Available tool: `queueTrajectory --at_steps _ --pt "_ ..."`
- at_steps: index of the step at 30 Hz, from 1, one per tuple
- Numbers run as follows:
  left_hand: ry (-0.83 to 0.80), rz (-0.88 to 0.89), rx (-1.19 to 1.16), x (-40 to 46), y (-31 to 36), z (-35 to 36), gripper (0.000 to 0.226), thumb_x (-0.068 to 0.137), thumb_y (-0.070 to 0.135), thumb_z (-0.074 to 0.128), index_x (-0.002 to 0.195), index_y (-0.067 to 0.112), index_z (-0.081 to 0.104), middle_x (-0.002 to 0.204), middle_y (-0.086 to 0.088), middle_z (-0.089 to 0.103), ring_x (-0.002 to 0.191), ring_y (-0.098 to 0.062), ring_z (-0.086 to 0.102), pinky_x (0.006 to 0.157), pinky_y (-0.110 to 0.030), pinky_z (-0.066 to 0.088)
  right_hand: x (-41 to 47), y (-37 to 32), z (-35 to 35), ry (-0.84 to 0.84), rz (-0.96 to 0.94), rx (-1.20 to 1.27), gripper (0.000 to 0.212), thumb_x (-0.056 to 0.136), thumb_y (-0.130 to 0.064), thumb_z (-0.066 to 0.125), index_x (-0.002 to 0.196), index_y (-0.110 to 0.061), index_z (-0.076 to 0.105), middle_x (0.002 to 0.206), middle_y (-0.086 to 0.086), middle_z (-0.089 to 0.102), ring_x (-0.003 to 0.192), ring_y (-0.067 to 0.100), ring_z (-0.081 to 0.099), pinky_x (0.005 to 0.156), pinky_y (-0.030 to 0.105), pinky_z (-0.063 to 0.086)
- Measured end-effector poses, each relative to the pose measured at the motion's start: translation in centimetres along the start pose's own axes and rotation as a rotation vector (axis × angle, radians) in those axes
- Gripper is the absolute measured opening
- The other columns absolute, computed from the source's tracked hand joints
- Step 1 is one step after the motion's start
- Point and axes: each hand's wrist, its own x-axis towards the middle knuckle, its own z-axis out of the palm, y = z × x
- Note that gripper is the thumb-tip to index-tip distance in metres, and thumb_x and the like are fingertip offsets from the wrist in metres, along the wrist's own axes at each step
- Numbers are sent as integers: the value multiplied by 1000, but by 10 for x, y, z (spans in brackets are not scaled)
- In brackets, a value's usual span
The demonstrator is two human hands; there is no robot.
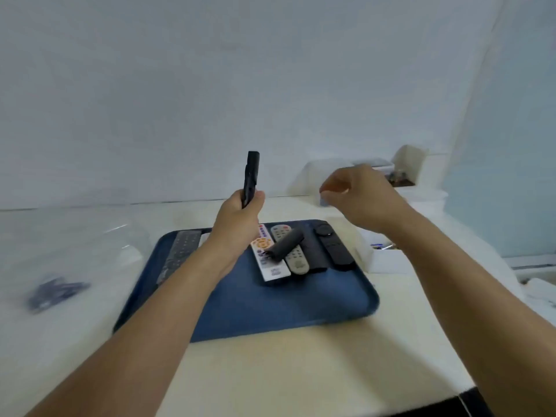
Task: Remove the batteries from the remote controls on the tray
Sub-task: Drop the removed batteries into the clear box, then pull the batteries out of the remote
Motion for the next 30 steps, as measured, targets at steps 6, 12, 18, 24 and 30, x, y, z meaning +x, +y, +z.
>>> queueTrajectory --at_steps 6,12,18,24,30 --pt "399 78 134 -2 11 -134 10 93 28 66 85 24 60 69 6 53 61 -13 48 66 -32 41 8 -130 130 -240 -437 190 27 93 -4 54 106 -14 75 106 -1 76 99 12 68 86 15 48" --pt "663 118 405 -38 -20 -245 13 90 19 72 88 14 60 68 1 56 58 -14 52 52 -15 40 33 -179 207 -455 -541 -4 41 101 -9 45 140 -20 55 145 -2 54 132 17 49 111 27 37" --pt "779 210 380 -46 -54 -278 22 81 6 77 89 15 58 70 3 55 55 -11 48 56 -14 42 44 -183 233 -513 -543 -62 33 97 -21 60 130 -21 63 136 -3 59 124 16 54 98 23 40" --pt "909 125 260 -40 -64 -313 38 71 21 91 94 19 61 84 9 61 70 -3 55 65 -16 43 45 -185 243 -491 -591 -42 22 98 -30 57 109 -20 74 114 -5 71 104 16 64 92 32 51" --pt "614 -219 -53 -28 -86 -323 22 92 31 74 100 11 71 87 1 73 48 -11 38 44 -20 37 51 -243 272 -697 -453 10 26 99 -29 58 108 -10 73 97 4 74 85 23 72 79 34 58"
